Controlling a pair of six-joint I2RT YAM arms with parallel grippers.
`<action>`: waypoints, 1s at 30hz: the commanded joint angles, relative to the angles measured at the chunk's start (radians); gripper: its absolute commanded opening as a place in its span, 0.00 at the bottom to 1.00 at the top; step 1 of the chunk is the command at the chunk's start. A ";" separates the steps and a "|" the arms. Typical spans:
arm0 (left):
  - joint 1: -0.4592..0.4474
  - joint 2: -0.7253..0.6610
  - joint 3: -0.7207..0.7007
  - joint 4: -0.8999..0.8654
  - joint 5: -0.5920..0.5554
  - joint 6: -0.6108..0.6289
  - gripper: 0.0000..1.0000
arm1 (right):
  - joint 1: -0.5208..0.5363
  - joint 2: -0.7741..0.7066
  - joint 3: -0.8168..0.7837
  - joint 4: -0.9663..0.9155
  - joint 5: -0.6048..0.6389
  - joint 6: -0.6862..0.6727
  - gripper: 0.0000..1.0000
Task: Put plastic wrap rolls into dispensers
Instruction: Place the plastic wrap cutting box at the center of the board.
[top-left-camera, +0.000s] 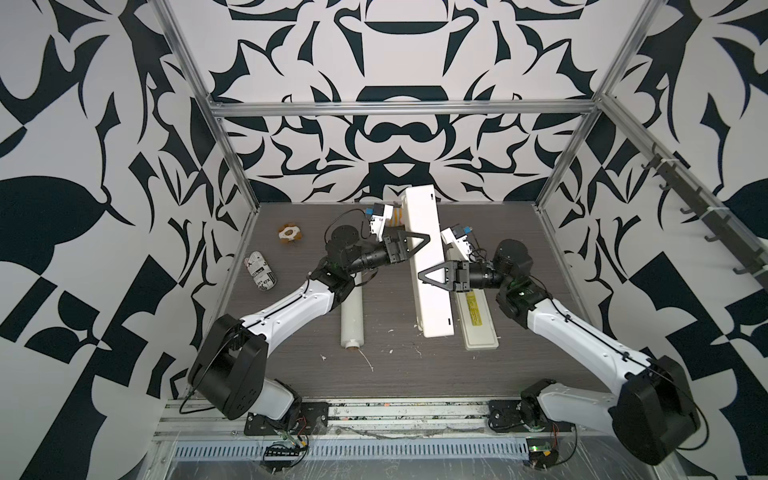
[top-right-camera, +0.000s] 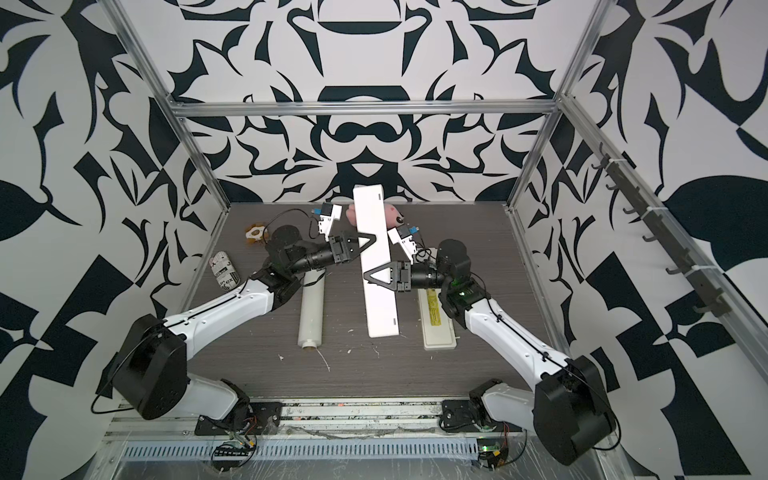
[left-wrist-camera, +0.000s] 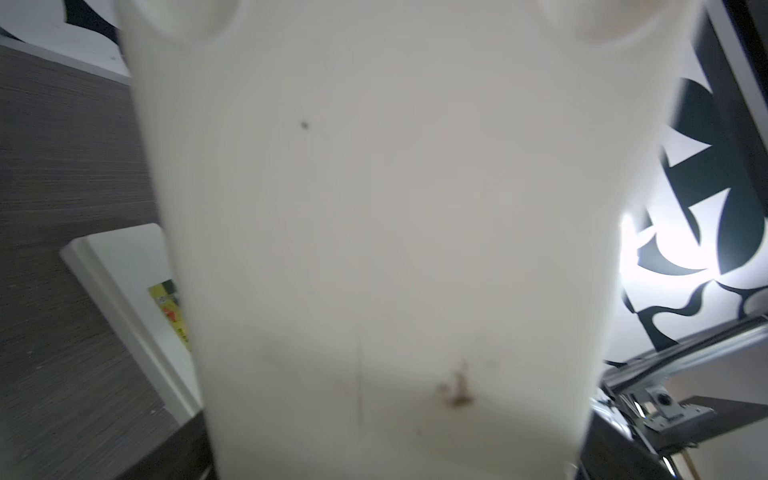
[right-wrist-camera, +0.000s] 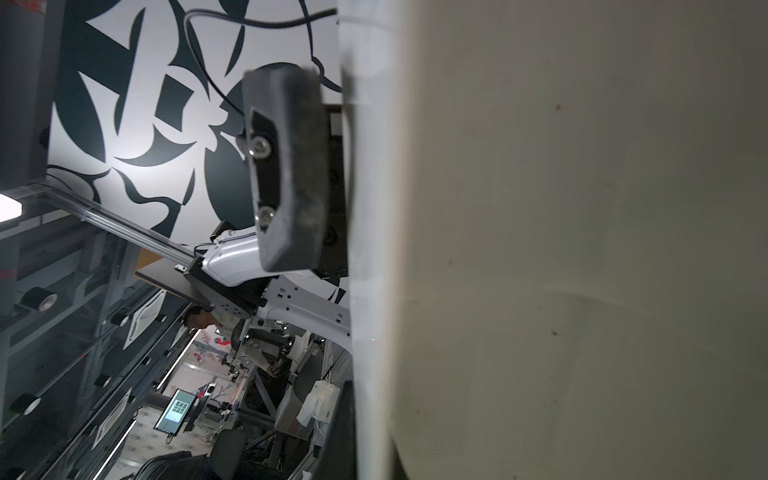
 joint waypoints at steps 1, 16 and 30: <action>0.013 -0.120 -0.011 -0.099 -0.094 0.092 0.99 | -0.011 -0.047 0.081 -0.308 0.167 -0.210 0.00; 0.048 -0.304 0.013 -0.733 -0.546 0.281 0.99 | 0.122 0.289 0.287 -0.864 0.917 -0.308 0.00; 0.050 -0.273 -0.092 -0.868 -0.687 0.319 0.99 | 0.268 0.729 0.511 -0.949 1.121 -0.237 0.47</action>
